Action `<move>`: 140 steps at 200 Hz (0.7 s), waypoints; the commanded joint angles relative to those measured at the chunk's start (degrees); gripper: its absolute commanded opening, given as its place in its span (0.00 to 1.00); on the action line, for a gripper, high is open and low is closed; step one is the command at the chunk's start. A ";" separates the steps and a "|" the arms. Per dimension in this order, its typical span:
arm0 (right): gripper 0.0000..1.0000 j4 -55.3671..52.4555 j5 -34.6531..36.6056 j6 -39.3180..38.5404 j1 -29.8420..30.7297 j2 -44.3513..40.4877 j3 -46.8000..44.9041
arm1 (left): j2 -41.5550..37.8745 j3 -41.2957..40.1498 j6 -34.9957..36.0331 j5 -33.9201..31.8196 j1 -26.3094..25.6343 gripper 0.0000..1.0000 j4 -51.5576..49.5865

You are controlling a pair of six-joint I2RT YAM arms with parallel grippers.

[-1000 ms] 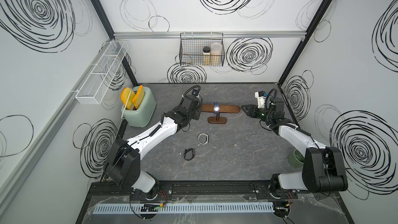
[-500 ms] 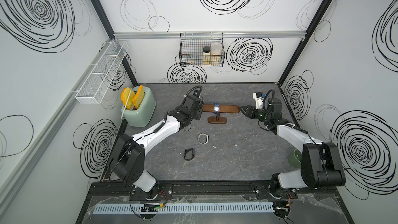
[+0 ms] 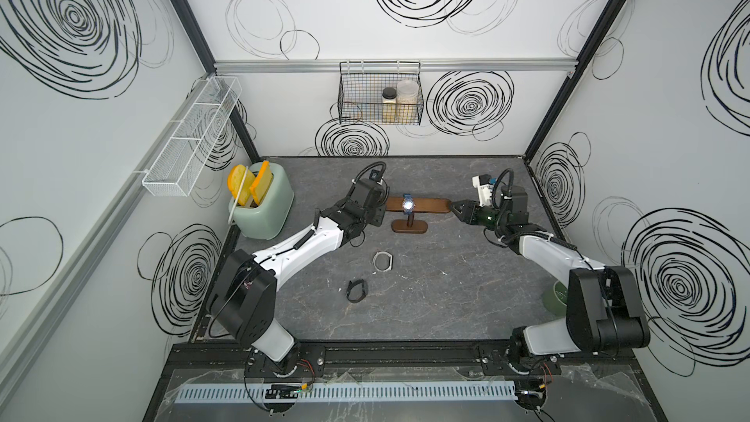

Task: Place watch on stand
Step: Place the watch on the stand.

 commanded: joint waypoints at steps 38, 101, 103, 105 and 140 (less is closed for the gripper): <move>0.38 0.26 -0.22 -1.47 1.00 0.86 -0.44 | 1.71 3.13 -1.07 0.02 -1.89 0.33 2.51; 0.35 0.11 -0.53 -1.69 1.39 1.22 -0.35 | 3.16 3.90 -1.70 -0.37 -2.94 0.33 2.49; 0.35 0.16 -0.55 -1.73 1.39 1.22 -0.35 | 3.17 3.90 -1.78 -0.34 -3.00 0.33 2.55; 0.35 0.17 -0.57 -1.73 1.39 1.22 -0.35 | 3.17 3.90 -1.80 -0.38 -3.04 0.33 2.56; 0.33 0.00 -0.84 -1.82 1.56 1.39 -0.26 | 3.74 4.33 -2.51 -0.39 -3.61 0.33 2.66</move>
